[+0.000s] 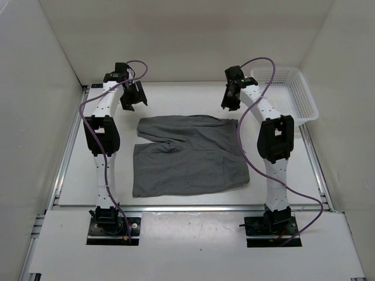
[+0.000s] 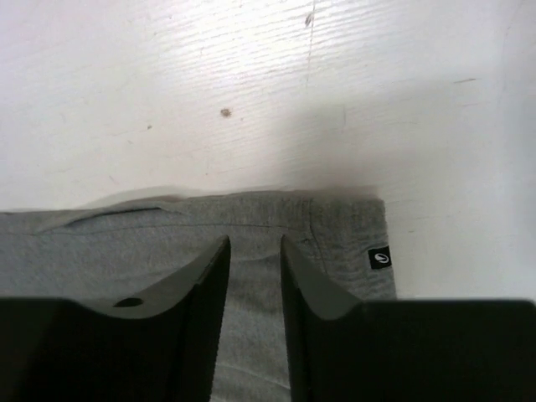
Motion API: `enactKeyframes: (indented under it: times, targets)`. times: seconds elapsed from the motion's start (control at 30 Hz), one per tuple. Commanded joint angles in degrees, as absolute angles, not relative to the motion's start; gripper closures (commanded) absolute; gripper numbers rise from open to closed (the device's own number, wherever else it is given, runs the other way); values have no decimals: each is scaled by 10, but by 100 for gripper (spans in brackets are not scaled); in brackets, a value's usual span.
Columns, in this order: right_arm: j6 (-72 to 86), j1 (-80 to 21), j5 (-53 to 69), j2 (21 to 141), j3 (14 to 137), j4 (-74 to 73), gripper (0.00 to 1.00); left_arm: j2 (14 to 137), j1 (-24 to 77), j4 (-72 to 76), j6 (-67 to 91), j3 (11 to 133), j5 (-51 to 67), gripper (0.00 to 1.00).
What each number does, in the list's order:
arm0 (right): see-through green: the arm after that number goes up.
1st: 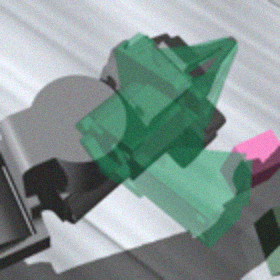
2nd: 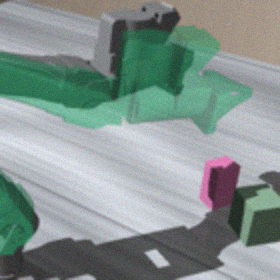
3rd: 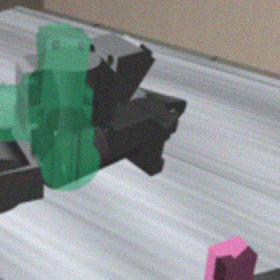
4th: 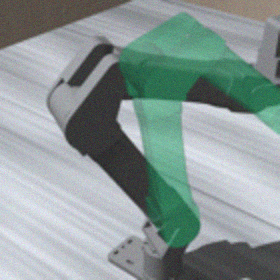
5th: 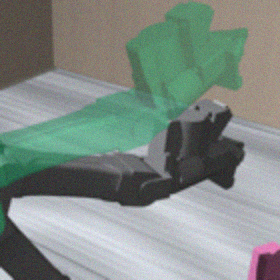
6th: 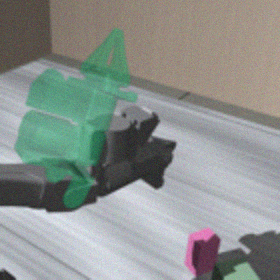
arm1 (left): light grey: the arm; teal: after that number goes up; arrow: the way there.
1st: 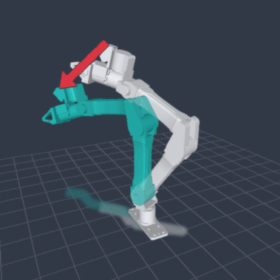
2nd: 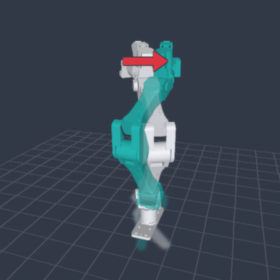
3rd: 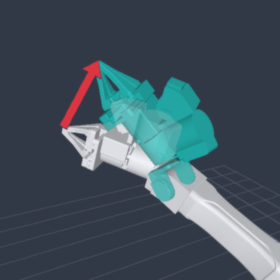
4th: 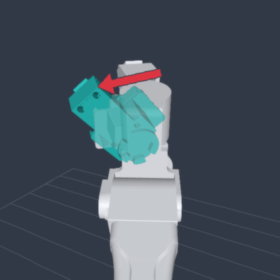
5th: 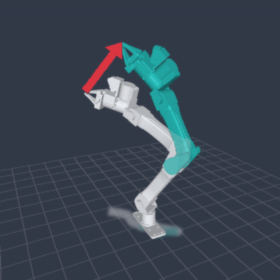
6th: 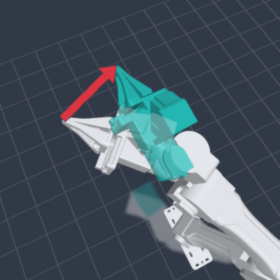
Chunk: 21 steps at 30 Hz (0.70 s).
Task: Fold and stack the shorts
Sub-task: Fold the shorts
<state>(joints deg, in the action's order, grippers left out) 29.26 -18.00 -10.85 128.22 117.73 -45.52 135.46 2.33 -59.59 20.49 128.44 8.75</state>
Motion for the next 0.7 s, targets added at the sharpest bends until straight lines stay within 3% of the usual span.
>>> enactKeyframes:
  times: [0.0, 0.07, 0.13, 0.2, 0.27, 0.37, 0.4, 0.43, 0.5, 0.67]
  targets:
    - [289, -172, -131, 1259, 1204, -480, 67, 1405, 24, -635, 204, 1386, 53, 21]
    - [289, -164, -124, 1265, 1204, -497, 73, 1442, 24, -642, 204, 1410, 46, 22]
    - [289, -158, -112, 1270, 1210, -503, 73, 1461, 24, -655, 204, 1424, 39, 22]
    - [289, -150, -101, 1270, 1210, -518, 67, 1473, 29, -661, 204, 1420, 33, 22]
    - [289, -135, -90, 1276, 1210, -524, 55, 1473, 35, -656, 204, 1403, 38, 22]
    - [309, -123, -77, 1288, 1205, -542, 49, 1473, 40, -643, 192, 1380, 67, 42]
    - [309, -123, -77, 1288, 1205, -542, 48, 1473, 40, -643, 192, 1373, 72, 52]
    - [319, -118, -70, 1294, 1197, -542, 48, 1473, 40, -643, 192, 1373, 80, 74]
    - [332, -118, -49, 1300, 1197, -542, 48, 1473, 40, -643, 192, 1373, 80, 87]
    - [381, -113, 28, 1320, 1197, -537, 48, 1457, 40, -633, 202, 1378, 93, 90]
